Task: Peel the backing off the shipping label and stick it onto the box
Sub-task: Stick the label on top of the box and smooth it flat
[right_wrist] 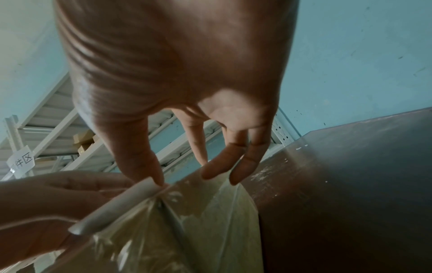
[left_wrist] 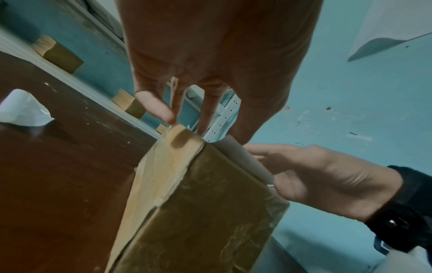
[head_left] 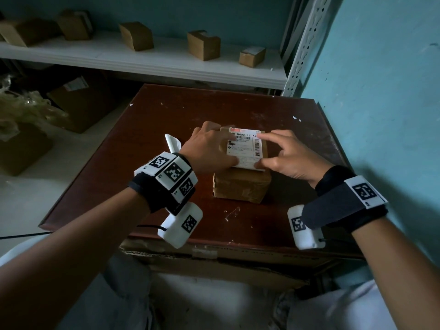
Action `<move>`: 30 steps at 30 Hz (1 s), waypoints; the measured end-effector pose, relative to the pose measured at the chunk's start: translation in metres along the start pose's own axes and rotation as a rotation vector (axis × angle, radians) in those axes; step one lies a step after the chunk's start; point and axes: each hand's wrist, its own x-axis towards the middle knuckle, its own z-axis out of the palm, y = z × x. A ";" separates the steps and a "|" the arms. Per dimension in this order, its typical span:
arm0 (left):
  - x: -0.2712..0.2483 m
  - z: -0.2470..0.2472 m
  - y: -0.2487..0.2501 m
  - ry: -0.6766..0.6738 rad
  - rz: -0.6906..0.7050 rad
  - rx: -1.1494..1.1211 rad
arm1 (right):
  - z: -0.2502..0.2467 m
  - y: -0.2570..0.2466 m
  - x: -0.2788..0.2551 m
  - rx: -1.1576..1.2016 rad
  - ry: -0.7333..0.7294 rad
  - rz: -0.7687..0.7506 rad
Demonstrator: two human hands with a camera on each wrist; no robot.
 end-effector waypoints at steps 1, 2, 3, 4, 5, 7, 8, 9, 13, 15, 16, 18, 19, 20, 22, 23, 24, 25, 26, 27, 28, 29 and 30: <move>-0.001 0.001 0.001 -0.005 0.008 0.001 | 0.001 0.000 0.001 0.002 0.002 -0.006; -0.002 0.002 0.002 -0.010 0.013 -0.001 | 0.002 -0.001 0.001 0.003 0.005 -0.013; -0.002 0.003 0.004 -0.013 0.018 -0.004 | 0.003 -0.001 0.002 0.004 0.006 -0.021; -0.002 0.003 0.005 -0.015 0.022 -0.005 | 0.004 -0.003 0.002 0.004 0.004 -0.027; -0.002 0.004 0.006 -0.019 0.026 -0.003 | 0.005 -0.004 0.003 0.004 -0.001 -0.030; 0.000 0.005 0.007 -0.026 0.034 0.003 | 0.006 -0.007 0.003 -0.004 -0.012 -0.032; 0.001 0.006 0.008 -0.027 0.038 0.004 | 0.007 -0.008 0.004 -0.009 -0.017 -0.033; 0.003 0.006 0.008 -0.028 0.038 0.003 | 0.007 -0.009 0.004 -0.011 -0.022 -0.033; 0.011 0.007 0.011 -0.054 0.004 -0.005 | 0.007 -0.013 0.008 0.031 -0.049 -0.004; 0.014 0.006 0.011 -0.072 -0.006 0.007 | 0.006 -0.012 0.010 0.061 -0.066 0.027; 0.016 0.005 0.010 -0.086 -0.014 0.010 | 0.005 -0.011 0.010 0.069 -0.077 0.037; 0.017 0.002 0.007 -0.120 -0.029 0.008 | 0.002 -0.009 0.009 0.075 -0.101 0.048; 0.017 0.001 0.004 -0.131 -0.034 0.005 | 0.001 -0.007 0.009 0.079 -0.111 0.053; 0.017 -0.001 0.002 -0.137 -0.037 0.003 | -0.001 -0.006 0.008 0.080 -0.118 0.056; 0.015 -0.004 -0.001 -0.140 -0.038 0.002 | -0.002 -0.003 0.007 0.078 -0.130 0.060; 0.015 -0.005 -0.003 -0.146 -0.040 -0.003 | -0.003 -0.002 0.006 0.079 -0.134 0.061; 0.014 -0.005 -0.006 -0.155 -0.043 -0.010 | -0.004 0.000 0.005 0.082 -0.137 0.063; 0.014 -0.006 -0.009 -0.168 -0.041 -0.018 | -0.005 0.001 0.005 0.087 -0.139 0.065; 0.013 -0.006 -0.011 -0.180 -0.031 -0.022 | -0.006 0.002 0.004 0.090 -0.142 0.067; 0.012 -0.006 -0.013 -0.189 -0.018 -0.022 | -0.006 0.003 0.003 0.089 -0.143 0.066; 0.010 -0.006 -0.014 -0.194 -0.011 -0.019 | -0.007 0.003 0.003 0.085 -0.144 0.065; 0.010 -0.006 -0.015 -0.198 -0.008 -0.022 | -0.007 0.003 0.002 0.081 -0.142 0.064; 0.010 -0.006 -0.016 -0.205 -0.010 -0.033 | -0.006 0.002 0.002 0.074 -0.141 0.065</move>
